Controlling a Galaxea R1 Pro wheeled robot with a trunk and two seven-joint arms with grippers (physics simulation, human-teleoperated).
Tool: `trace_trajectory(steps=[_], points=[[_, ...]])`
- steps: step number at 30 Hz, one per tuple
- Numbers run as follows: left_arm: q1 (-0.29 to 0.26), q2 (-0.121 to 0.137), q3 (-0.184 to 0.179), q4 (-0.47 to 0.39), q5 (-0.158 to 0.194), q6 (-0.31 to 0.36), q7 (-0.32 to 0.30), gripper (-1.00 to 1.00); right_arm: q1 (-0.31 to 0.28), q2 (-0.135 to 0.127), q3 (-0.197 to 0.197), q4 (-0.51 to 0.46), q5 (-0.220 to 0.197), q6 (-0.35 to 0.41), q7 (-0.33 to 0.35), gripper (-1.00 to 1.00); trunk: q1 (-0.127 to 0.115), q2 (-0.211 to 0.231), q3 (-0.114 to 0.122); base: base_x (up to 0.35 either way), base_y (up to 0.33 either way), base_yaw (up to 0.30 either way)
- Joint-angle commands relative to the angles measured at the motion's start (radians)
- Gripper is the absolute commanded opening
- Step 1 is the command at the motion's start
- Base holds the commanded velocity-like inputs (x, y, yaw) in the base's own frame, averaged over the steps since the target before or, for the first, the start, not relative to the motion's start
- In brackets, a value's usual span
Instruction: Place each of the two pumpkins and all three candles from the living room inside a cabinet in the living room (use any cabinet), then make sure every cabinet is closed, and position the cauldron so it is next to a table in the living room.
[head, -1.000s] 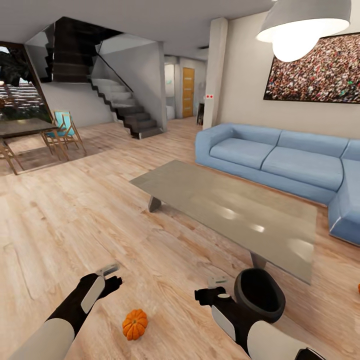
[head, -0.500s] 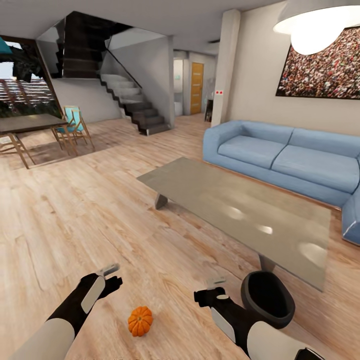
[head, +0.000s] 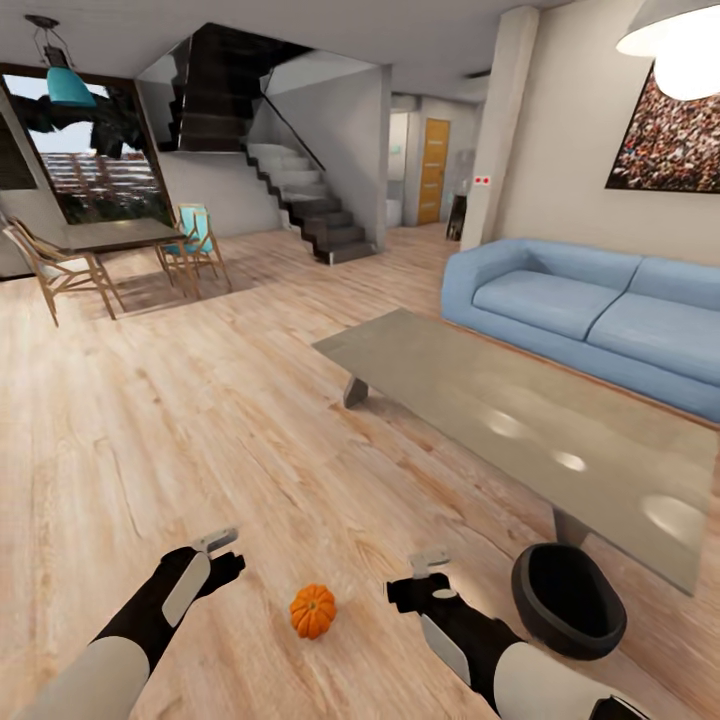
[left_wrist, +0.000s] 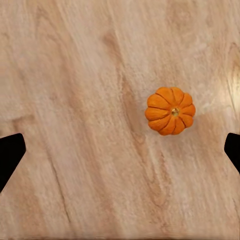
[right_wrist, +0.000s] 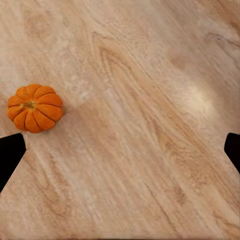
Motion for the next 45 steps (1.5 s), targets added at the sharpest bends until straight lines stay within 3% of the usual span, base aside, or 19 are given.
trace_trajectory(steps=[1, 4, 7, 10, 25, 45], points=[[0.000, 0.001, -0.003, -0.002, 0.011, 0.003, 0.009, 1.00, -0.001, -0.001, 0.009, -0.009, -0.006, 0.005, -0.008, 1.00, -0.001, -0.001, -0.002, -0.216, 0.184, 0.234], [0.000, 0.002, -0.002, -0.002, 0.011, 0.003, 0.009, 1.00, -0.001, -0.001, 0.017, -0.026, -0.006, 0.006, -0.031, 1.00, -0.001, -0.001, -0.004, -0.161, 0.234, 0.234], [0.000, 0.001, -0.002, -0.002, 0.011, 0.003, 0.009, 1.00, -0.001, -0.001, 0.061, -0.033, -0.006, 0.005, -0.054, 1.00, -0.001, -0.001, -0.006, -0.040, 0.231, 0.234], [0.000, 0.001, -0.003, -0.002, 0.011, 0.003, 0.009, 1.00, -0.001, -0.001, 0.076, -0.034, -0.006, 0.004, -0.065, 1.00, -0.001, -0.001, -0.008, -0.007, 0.176, 0.234], [0.000, 0.004, -0.001, -0.002, 0.011, 0.003, 0.009, 1.00, -0.001, 0.000, 0.081, -0.035, -0.006, 0.004, -0.068, 1.00, -0.001, -0.001, -0.018, 0.038, 0.046, 0.234], [0.000, 0.009, 0.000, -0.001, 0.013, 0.003, 0.009, 1.00, -0.001, 0.005, 0.082, -0.036, -0.006, 0.006, -0.068, 1.00, -0.001, -0.001, -0.032, 0.195, 0.217, 0.234]])
